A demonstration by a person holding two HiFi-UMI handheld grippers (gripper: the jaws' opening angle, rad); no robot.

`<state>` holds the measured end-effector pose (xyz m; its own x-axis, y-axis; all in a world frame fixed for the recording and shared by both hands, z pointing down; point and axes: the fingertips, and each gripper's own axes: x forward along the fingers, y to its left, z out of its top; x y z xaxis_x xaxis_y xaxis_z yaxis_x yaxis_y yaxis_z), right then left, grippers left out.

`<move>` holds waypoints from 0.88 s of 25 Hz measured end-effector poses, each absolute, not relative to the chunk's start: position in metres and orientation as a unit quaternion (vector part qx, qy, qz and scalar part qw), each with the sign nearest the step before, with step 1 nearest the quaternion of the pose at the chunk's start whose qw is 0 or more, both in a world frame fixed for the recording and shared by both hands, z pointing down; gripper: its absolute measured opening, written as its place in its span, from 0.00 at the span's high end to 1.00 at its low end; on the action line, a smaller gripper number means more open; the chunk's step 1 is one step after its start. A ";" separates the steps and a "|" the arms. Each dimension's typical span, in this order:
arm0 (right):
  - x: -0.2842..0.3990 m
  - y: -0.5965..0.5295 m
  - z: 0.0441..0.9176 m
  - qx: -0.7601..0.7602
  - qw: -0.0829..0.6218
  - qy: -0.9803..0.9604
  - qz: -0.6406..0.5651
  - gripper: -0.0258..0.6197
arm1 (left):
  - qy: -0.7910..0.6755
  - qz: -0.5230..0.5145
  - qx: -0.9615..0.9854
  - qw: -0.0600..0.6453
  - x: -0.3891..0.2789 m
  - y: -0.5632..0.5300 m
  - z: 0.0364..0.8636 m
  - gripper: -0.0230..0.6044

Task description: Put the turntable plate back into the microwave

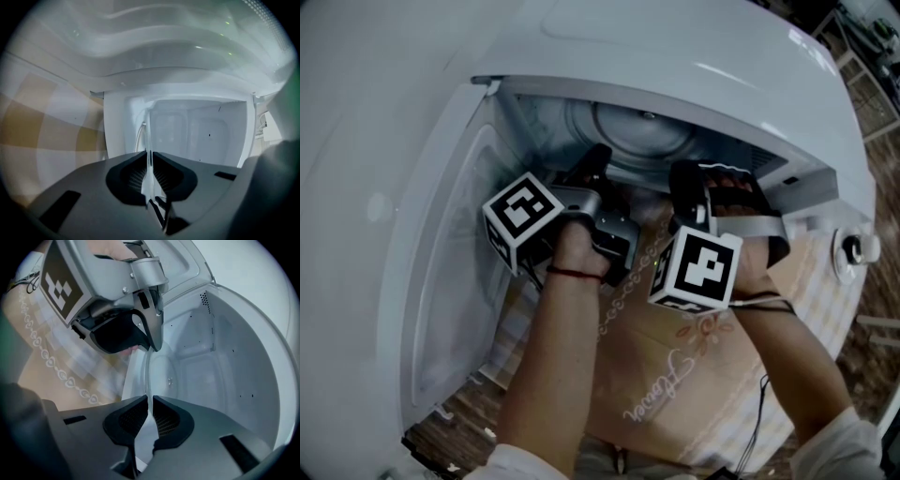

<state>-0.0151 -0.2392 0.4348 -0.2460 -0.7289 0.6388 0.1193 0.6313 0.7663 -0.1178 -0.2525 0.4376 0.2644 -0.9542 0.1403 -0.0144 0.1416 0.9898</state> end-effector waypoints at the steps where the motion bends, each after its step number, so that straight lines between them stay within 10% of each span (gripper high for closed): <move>1: -0.015 -0.240 0.435 0.221 0.579 -0.696 -0.363 0.88 | -0.464 -0.386 0.525 0.600 -0.117 -0.252 0.438 0.90; 22: -0.016 -0.248 0.443 0.205 0.619 -0.685 -0.326 0.86 | -0.488 -0.283 0.543 0.622 -0.098 -0.254 0.444 0.91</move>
<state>-0.0164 -0.2483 0.4429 -0.1500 -0.6841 0.7138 0.1223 0.7035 0.7000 -0.0984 -0.2542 0.4436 0.3642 -0.8818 0.2995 -0.1783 0.2496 0.9518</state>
